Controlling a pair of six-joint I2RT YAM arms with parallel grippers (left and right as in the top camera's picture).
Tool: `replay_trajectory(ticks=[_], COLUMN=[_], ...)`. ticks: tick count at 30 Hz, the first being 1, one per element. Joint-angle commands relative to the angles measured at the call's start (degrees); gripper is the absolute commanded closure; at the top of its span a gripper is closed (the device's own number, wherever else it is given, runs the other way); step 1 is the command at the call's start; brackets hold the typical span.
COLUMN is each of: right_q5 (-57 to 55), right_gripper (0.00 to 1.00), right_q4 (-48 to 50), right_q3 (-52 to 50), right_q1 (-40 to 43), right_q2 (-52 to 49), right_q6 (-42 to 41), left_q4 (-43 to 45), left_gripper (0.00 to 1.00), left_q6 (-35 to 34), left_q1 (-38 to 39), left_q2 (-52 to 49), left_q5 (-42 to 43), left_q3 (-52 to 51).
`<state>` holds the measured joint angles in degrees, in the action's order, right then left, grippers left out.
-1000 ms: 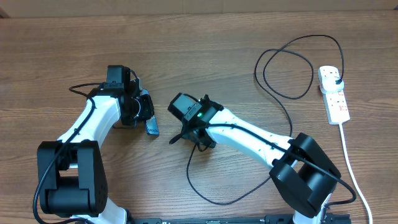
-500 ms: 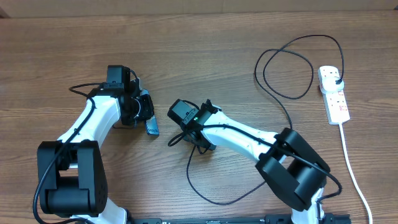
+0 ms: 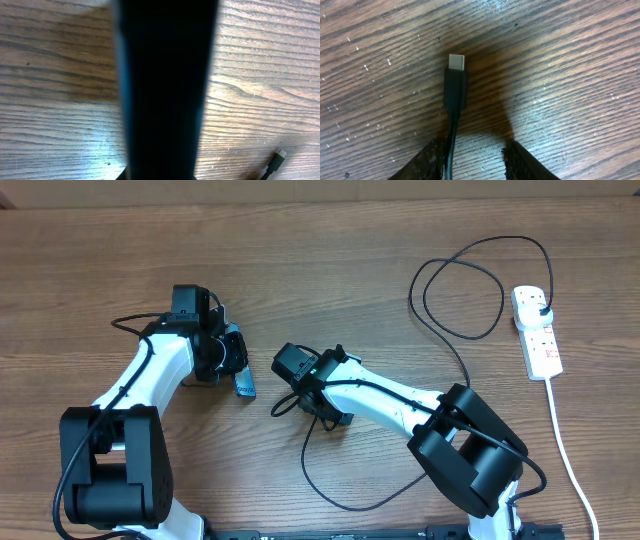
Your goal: Plug charger to phone and switch on socket
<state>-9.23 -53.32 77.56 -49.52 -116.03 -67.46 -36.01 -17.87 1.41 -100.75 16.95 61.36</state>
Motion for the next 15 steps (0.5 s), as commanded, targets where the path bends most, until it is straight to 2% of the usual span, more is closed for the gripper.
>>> replay_trajectory(ticks=[1, 12, 15], right_q5=[0.5, 0.5, 0.4], right_gripper=[0.60, 0.84, 0.86], right_q4=[0.1, 1.2, 1.2], right_q3=[-0.3, -0.4, -0.4], right_q1=[0.2, 1.9, 1.9], right_q2=[-0.5, -0.9, -0.9], right_q6=[-0.3, -1.6, -1.6], left_q4=[0.2, 0.3, 0.3], left_gripper=[0.96, 0.96, 0.96], left_q6=[-0.2, -0.2, -0.2], left_q1=[0.1, 0.1, 0.1], left_q2=[0.8, 0.8, 0.8], left_q5=[1.8, 2.4, 2.4], left_q3=[-0.1, -0.1, -0.2])
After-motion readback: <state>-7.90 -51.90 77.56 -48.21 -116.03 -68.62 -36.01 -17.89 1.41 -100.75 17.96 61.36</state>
